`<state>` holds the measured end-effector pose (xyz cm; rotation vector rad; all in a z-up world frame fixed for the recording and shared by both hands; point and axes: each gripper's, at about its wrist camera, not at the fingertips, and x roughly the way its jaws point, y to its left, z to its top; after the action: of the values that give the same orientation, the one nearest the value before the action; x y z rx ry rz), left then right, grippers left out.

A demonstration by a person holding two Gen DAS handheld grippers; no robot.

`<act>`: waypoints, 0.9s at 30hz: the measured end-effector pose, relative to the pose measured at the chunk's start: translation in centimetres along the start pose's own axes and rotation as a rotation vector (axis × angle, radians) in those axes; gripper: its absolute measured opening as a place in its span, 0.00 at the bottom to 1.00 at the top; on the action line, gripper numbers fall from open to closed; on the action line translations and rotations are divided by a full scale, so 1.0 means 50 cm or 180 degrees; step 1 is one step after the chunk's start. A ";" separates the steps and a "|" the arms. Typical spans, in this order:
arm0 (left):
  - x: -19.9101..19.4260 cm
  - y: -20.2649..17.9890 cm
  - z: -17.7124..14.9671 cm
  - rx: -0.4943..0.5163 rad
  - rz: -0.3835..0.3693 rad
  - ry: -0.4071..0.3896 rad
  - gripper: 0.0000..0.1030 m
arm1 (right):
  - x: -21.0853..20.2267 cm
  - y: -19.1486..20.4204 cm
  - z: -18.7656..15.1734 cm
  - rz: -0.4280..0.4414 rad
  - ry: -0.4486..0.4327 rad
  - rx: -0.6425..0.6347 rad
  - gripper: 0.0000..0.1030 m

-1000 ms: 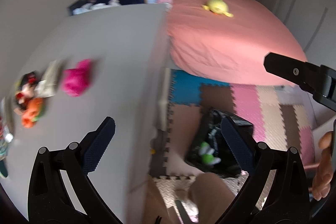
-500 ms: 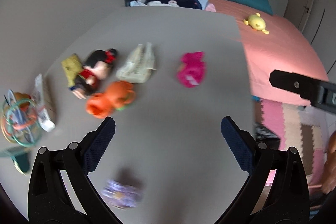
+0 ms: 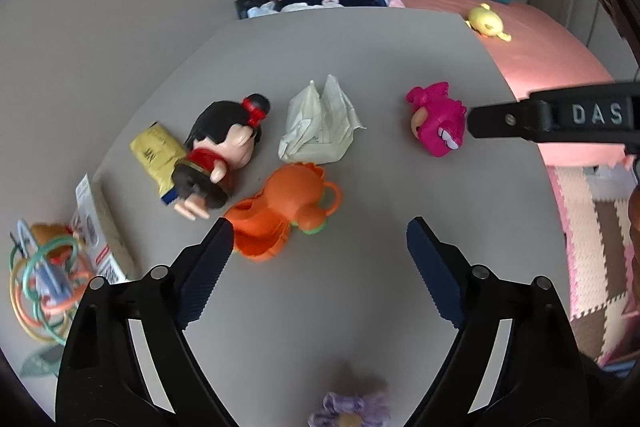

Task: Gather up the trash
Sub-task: 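Move both tools back over the desk toward the pink and orange toys, then grasp the orange toy with the left gripper while the right gripper grasps the pink toy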

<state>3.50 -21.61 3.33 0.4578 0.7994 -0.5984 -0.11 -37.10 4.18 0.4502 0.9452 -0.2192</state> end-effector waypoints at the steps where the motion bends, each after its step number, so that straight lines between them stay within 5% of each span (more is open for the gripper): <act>1: 0.007 -0.001 0.002 0.0047 -0.0013 0.0011 0.80 | 0.004 0.002 0.002 -0.0015 0.0009 0.0000 0.53; 7: 0.043 0.015 0.025 0.0215 0.0055 0.0033 0.76 | 0.026 0.004 0.015 -0.0075 0.0031 0.0014 0.53; 20: 0.097 0.080 0.050 0.0066 -0.0014 0.0203 0.52 | 0.068 0.012 0.046 -0.0003 0.0033 0.0177 0.53; 21: 0.098 0.080 0.051 0.0064 -0.0050 0.0199 0.46 | 0.070 0.010 0.048 0.0020 0.0042 0.0204 0.53; 27: 0.090 0.072 0.037 0.0099 -0.0063 0.0184 0.45 | 0.075 -0.006 0.064 0.0271 0.0106 0.0482 0.53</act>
<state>9.28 -21.48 1.54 0.4979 0.8513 -0.6187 4.26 -38.81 2.62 0.6341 0.9434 -0.2072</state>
